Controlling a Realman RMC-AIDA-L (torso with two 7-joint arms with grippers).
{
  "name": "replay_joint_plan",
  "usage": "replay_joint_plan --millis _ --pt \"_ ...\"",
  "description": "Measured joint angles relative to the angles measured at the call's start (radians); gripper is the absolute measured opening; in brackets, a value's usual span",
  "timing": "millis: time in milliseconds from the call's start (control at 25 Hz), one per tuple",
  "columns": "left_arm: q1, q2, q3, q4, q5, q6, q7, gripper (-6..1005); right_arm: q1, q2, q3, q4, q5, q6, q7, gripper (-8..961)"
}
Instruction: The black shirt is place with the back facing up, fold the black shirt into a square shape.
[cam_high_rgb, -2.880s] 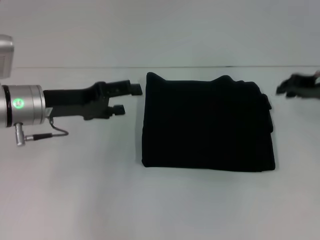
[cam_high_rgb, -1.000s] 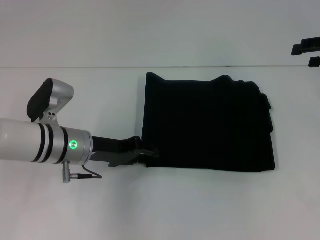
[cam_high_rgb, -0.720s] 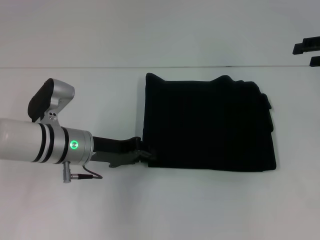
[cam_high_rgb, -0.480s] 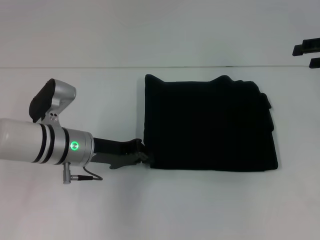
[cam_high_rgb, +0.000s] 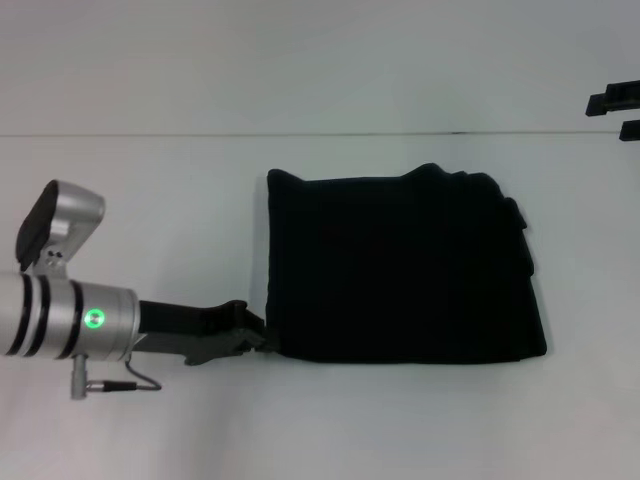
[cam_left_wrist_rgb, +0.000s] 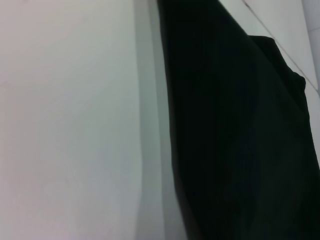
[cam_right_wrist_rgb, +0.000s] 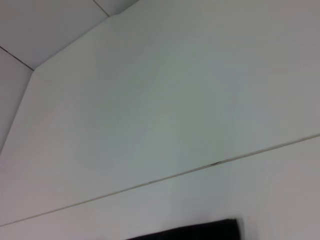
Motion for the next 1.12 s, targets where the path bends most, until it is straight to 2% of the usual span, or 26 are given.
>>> replay_joint_plan --millis 240,440,720,800,880,920,1000,1120 --pt "0.054 0.001 -0.010 0.034 0.005 0.048 0.000 32 0.000 0.000 0.000 0.000 0.000 0.000 0.000 719" --pt "0.060 0.003 -0.040 0.034 0.028 0.059 0.005 39 0.001 0.002 0.000 0.000 0.000 0.001 -0.001 719" --pt "0.045 0.034 -0.119 0.059 0.081 0.197 0.009 66 0.007 0.001 0.000 0.000 0.003 -0.006 -0.049 720" --pt "0.049 0.050 -0.168 0.085 0.090 0.239 0.023 73 0.006 0.001 0.002 0.000 0.017 -0.012 -0.084 720" --pt "0.057 0.064 -0.224 0.111 0.091 0.269 0.071 147 -0.010 0.005 0.006 -0.005 0.075 -0.023 -0.176 721" --pt "0.060 0.070 -0.254 0.122 0.089 0.282 0.115 185 -0.024 0.011 0.012 -0.009 0.117 -0.032 -0.242 721" --pt "0.055 0.076 -0.315 0.135 0.064 0.316 0.299 259 -0.070 0.038 0.032 -0.022 0.236 -0.047 -0.422 721" --pt "0.038 0.075 -0.329 0.133 0.043 0.327 0.478 490 -0.184 0.125 0.051 -0.074 0.408 -0.048 -0.778 718"
